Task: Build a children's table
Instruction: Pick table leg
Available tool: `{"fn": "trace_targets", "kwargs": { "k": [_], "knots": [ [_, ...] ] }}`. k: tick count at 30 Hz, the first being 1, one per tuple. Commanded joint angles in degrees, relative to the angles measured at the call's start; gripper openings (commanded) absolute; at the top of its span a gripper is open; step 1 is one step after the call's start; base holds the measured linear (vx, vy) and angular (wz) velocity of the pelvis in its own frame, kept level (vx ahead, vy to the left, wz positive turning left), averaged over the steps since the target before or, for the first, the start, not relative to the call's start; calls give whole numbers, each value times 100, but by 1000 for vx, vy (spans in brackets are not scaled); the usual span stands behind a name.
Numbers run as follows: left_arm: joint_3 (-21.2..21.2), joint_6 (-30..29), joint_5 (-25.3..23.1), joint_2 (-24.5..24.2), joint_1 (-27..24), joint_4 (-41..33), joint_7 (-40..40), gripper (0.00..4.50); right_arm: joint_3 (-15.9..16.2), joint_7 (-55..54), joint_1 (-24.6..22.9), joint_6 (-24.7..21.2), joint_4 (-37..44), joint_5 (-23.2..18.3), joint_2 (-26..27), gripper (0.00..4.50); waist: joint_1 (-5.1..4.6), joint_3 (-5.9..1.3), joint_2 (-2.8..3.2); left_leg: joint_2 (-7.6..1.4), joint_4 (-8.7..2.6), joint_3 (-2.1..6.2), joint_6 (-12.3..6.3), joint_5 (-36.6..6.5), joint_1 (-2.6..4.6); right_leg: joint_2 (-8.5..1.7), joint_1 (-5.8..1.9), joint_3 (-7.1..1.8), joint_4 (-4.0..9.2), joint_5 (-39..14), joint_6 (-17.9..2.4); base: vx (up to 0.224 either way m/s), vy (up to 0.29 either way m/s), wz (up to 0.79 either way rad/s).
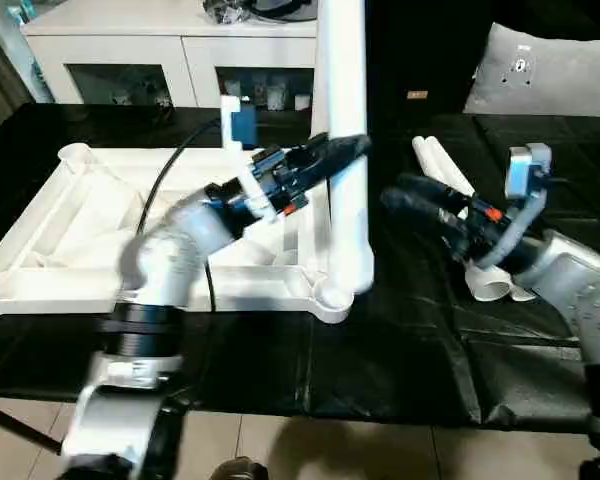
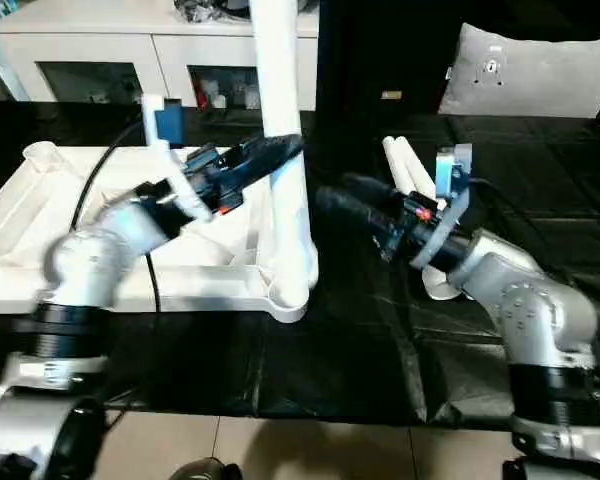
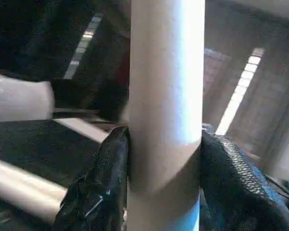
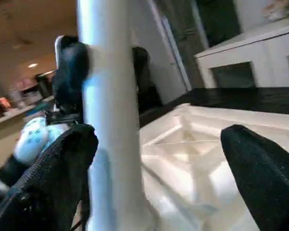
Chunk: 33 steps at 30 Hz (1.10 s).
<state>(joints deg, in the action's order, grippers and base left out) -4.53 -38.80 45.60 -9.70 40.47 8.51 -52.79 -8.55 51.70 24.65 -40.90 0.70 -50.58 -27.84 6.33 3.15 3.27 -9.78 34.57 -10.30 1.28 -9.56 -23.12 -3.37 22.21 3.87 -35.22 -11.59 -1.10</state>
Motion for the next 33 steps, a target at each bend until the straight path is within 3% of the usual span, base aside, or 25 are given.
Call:
{"fn": "trace_targets", "kwargs": {
  "k": [1,7,14,21,33],
  "knots": [
    [53,-100,119,-54,88,-161,-166,205,-66,91,-20,-79,180,-146,-41,448,8,-405,-99,-343,-356,125,-306,-763,162,-518,-229,-276,450,-1184,-1051,0,0,0],
    [137,-294,300,-147,154,-237,-522,205,-37,335,-40,-187,330,-292,-165,448,24,-414,-103,-330,-352,122,-238,-756,162,-515,-240,-275,458,-1218,-988,0,0,0],
    [201,-309,239,-166,188,-220,-620,205,84,493,-21,-255,401,-191,-266,448,27,-424,-94,-323,-336,124,-289,-645,150,-512,-257,-268,449,-1088,-994,0,0,0],
    [486,18,-178,-162,158,-228,-704,205,736,881,28,-50,358,457,-507,448,18,-418,-130,-335,-339,127,-248,-699,156,-510,-262,-275,457,-1192,-941,0,0,0],
    [597,266,-368,-123,111,-255,-671,205,1161,934,123,29,86,839,-321,345,19,-430,-134,-336,-317,121,-330,-598,150,-521,-259,-273,426,-1055,-1039,0,0,0]
  ]
}}
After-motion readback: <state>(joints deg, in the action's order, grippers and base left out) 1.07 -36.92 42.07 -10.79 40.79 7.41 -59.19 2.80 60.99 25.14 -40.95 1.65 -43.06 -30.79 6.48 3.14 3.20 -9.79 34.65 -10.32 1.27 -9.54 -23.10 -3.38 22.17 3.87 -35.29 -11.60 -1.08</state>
